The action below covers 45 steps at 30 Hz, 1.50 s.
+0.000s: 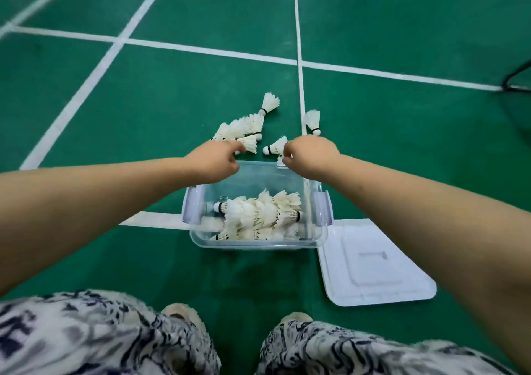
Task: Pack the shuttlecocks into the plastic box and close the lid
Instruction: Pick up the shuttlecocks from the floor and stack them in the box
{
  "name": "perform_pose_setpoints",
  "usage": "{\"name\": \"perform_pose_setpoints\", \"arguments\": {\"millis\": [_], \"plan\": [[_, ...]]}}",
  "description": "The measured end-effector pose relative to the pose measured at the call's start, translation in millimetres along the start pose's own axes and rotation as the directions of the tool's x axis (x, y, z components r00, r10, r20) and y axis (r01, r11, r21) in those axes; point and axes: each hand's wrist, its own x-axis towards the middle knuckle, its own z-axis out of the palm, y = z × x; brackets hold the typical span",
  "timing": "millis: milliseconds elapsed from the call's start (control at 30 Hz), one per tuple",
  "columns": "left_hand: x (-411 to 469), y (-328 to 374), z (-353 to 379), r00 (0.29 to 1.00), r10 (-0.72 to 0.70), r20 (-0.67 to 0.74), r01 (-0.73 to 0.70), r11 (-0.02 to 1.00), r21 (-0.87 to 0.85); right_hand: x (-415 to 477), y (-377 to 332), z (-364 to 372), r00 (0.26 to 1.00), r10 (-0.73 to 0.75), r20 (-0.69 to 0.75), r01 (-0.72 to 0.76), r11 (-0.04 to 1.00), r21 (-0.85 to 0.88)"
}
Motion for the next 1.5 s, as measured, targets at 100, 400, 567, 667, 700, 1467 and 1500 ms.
{"name": "perform_pose_setpoints", "arguments": {"millis": [100, 400, 567, 667, 700, 1467, 1500], "plan": [[-14.3, 12.8, -25.0, 0.999, 0.012, -0.037, -0.011, 0.999, 0.036, -21.6, -9.7, -22.3, 0.998, -0.038, 0.049, 0.039, 0.999, -0.021], [-41.0, 63.0, -61.4, 0.995, 0.092, 0.043, -0.098, 0.979, 0.176, -72.8, -10.8, -76.7, 0.995, -0.095, 0.028, 0.095, 0.995, -0.024], [-33.8, 68.4, -61.6, 0.988, 0.155, -0.011, -0.147, 0.957, 0.248, -59.8, -2.2, -62.6, 0.997, -0.061, 0.04, 0.06, 0.998, 0.026], [-12.4, 47.9, -54.1, 0.988, 0.134, -0.079, -0.108, 0.956, 0.272, -26.6, 7.6, -54.5, 0.999, -0.015, 0.033, 0.012, 0.997, 0.079], [-0.5, 39.5, -51.2, 0.989, 0.117, -0.085, -0.089, 0.956, 0.281, -11.6, 12.1, -50.5, 0.999, -0.005, 0.039, 0.001, 0.996, 0.093], [215.9, -91.2, 77.5, 0.99, -0.07, 0.122, 0.049, 0.985, 0.167, 196.1, 47.1, 141.6, 0.962, 0.04, 0.271, -0.125, 0.945, 0.303], [216.2, -93.0, 80.1, 0.99, -0.067, 0.126, 0.045, 0.984, 0.17, 196.1, 46.1, 142.4, 0.968, 0.031, 0.248, -0.107, 0.948, 0.299]]}}
